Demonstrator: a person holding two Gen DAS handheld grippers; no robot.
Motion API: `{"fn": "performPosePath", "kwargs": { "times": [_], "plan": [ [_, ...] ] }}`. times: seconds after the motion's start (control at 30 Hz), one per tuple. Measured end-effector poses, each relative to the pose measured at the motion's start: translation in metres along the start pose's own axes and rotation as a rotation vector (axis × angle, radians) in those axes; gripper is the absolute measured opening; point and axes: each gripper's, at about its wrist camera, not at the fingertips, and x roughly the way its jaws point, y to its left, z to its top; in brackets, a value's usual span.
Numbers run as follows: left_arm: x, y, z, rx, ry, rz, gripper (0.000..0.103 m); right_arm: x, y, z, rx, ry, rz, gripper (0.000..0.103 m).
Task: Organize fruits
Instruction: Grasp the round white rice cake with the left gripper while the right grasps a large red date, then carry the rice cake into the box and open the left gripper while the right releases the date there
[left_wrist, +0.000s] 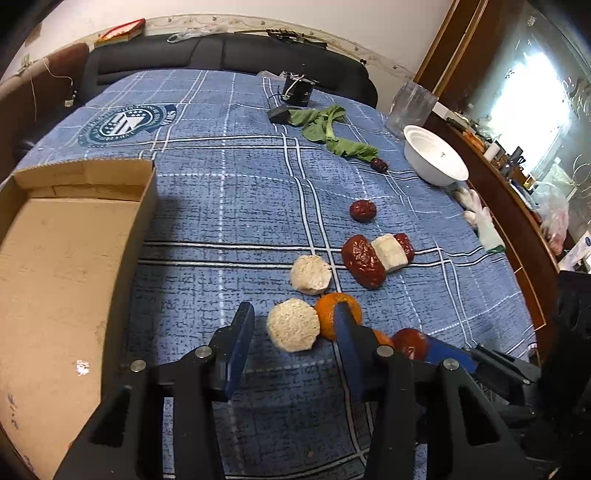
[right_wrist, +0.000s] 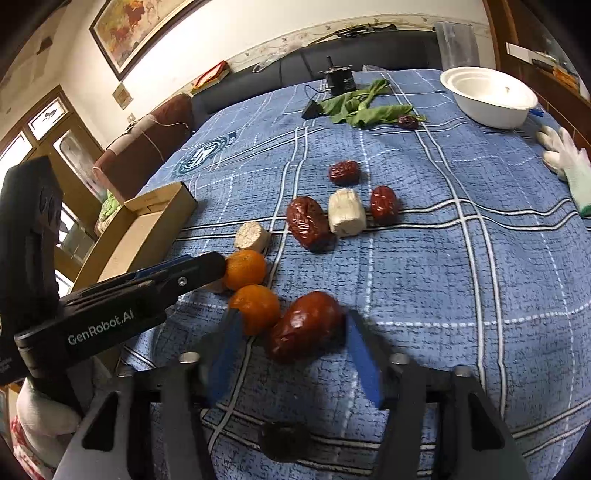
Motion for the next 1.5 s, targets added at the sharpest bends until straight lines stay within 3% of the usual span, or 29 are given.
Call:
{"fn": "performPosePath", "kwargs": {
  "times": [0.07, 0.1, 0.3, 0.47, 0.57, 0.73, 0.77, 0.8, 0.83, 0.97, 1.23, 1.5],
  "plan": [
    [-0.003, -0.001, -0.002, 0.019, -0.002, -0.009, 0.029, -0.002, 0.001, -0.001, -0.011, -0.009, -0.015, 0.048],
    [-0.004, -0.002, -0.003, 0.033, -0.003, -0.002, 0.027, -0.004, 0.000, -0.001, -0.015, -0.013, -0.020, 0.045],
    [-0.010, 0.000, -0.009, 0.039, 0.003, -0.004, 0.027, -0.017, -0.020, -0.005, 0.047, -0.051, -0.029, 0.039],
    [-0.005, -0.008, -0.009, 0.087, 0.007, 0.048, 0.032, -0.022, -0.038, -0.006, 0.103, -0.080, -0.014, 0.039],
    [-0.002, -0.008, -0.013, 0.104, 0.004, 0.071, 0.050, -0.024, -0.044, -0.006, 0.114, -0.087, -0.002, 0.039],
    [0.002, -0.007, -0.009, 0.091, -0.001, 0.019, 0.052, -0.022, -0.051, -0.003, 0.144, -0.082, 0.038, 0.040],
    [0.003, -0.008, -0.009, 0.094, -0.002, -0.008, 0.050, -0.021, -0.053, -0.003, 0.155, -0.076, 0.053, 0.040],
    [0.003, -0.009, -0.010, 0.089, -0.006, -0.029, 0.040, -0.019, -0.054, -0.004, 0.166, -0.069, 0.069, 0.039],
    [0.003, -0.008, -0.010, 0.075, -0.007, -0.062, 0.037, -0.019, -0.055, -0.004, 0.173, -0.070, 0.076, 0.039],
    [-0.003, -0.003, -0.011, 0.041, -0.021, -0.043, 0.029, -0.019, -0.057, -0.004, 0.188, -0.073, 0.082, 0.038],
    [-0.058, 0.008, -0.018, -0.026, -0.140, -0.042, 0.029, -0.027, -0.059, -0.004, 0.193, -0.101, 0.090, 0.037],
    [-0.122, 0.057, -0.026, -0.079, -0.253, 0.084, 0.030, -0.033, -0.040, -0.003, 0.143, -0.116, 0.078, 0.036]
  ]
}}
